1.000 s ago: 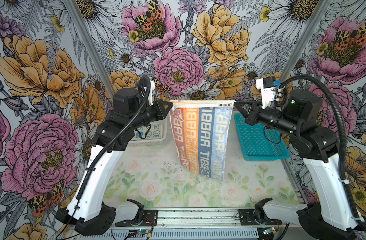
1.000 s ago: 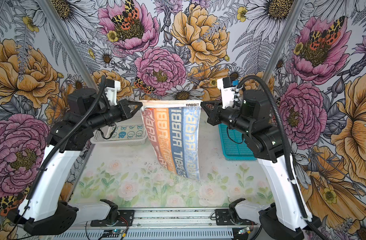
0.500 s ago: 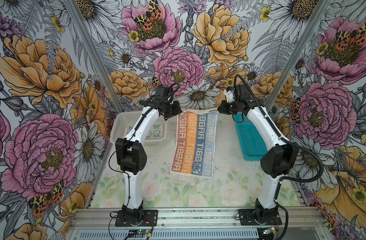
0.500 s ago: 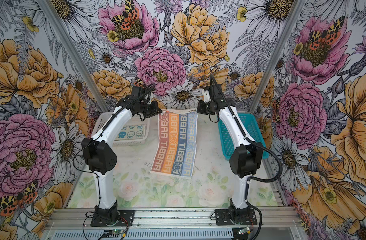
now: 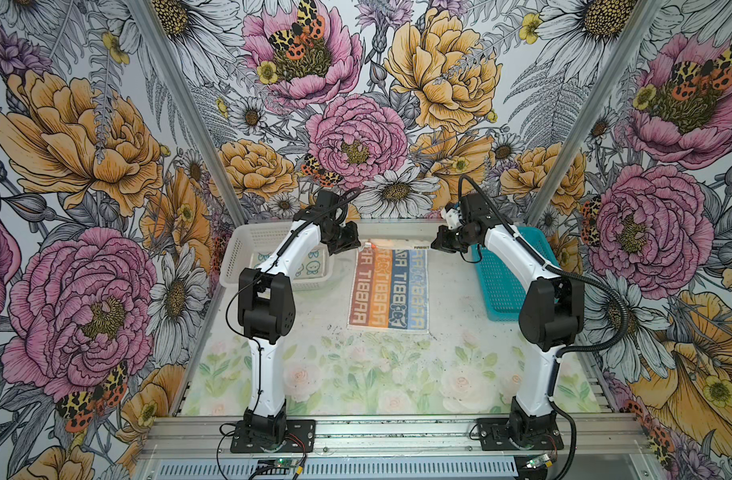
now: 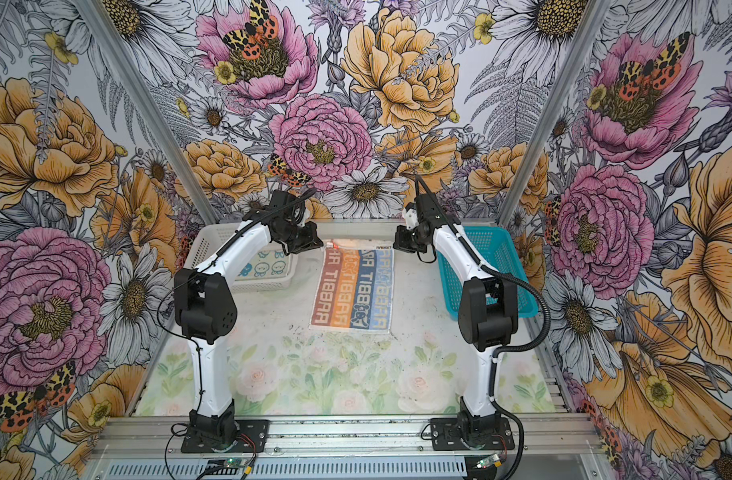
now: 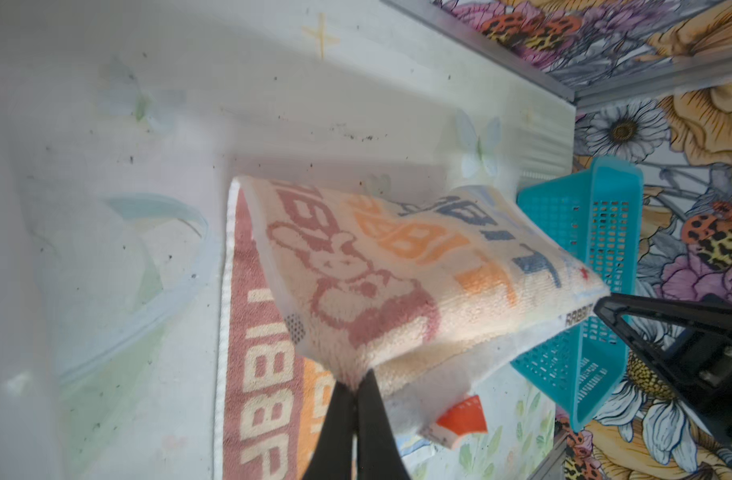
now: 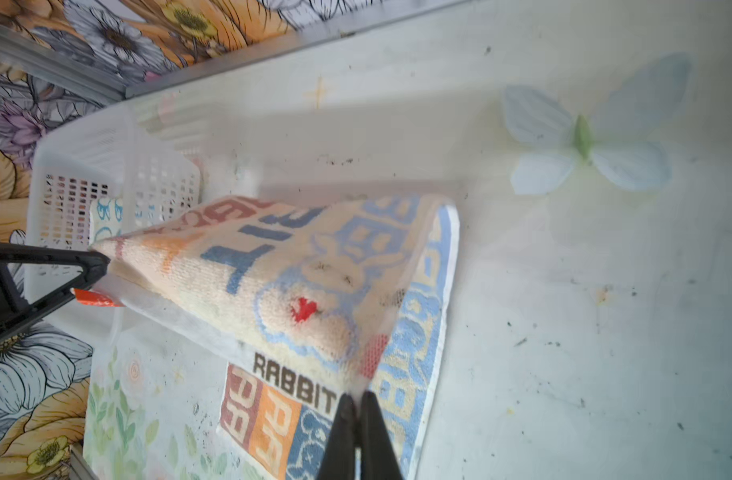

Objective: Fold and stack the towels
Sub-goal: 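Lower the held edge and fold it over the towel away from the robot, then lay the folded edge flat on the towel and open both grippers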

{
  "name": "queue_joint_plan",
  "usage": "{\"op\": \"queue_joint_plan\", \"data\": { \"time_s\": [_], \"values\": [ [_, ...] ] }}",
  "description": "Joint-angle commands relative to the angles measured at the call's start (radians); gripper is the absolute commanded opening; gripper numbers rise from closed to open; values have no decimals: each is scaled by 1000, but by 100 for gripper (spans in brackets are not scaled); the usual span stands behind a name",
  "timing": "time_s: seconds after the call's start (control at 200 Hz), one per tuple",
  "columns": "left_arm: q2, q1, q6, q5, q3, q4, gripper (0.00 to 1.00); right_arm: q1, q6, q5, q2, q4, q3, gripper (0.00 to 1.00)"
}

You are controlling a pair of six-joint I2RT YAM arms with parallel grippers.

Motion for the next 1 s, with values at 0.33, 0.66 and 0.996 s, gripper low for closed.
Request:
{"op": "queue_joint_plan", "data": {
  "time_s": [0.33, 0.66, 0.996],
  "values": [
    [-213, -66, 72, -159, -468, 40, 0, 115, 106, -30, -227, 235, -474, 0],
    [-342, -72, 60, -160, -552, 53, 0, 136, 124, -6, -345, 239, -553, 0],
    [-419, -114, 25, -161, -698, 85, 0, 156, 122, -2, -388, 213, -641, 0]
  ]
}}
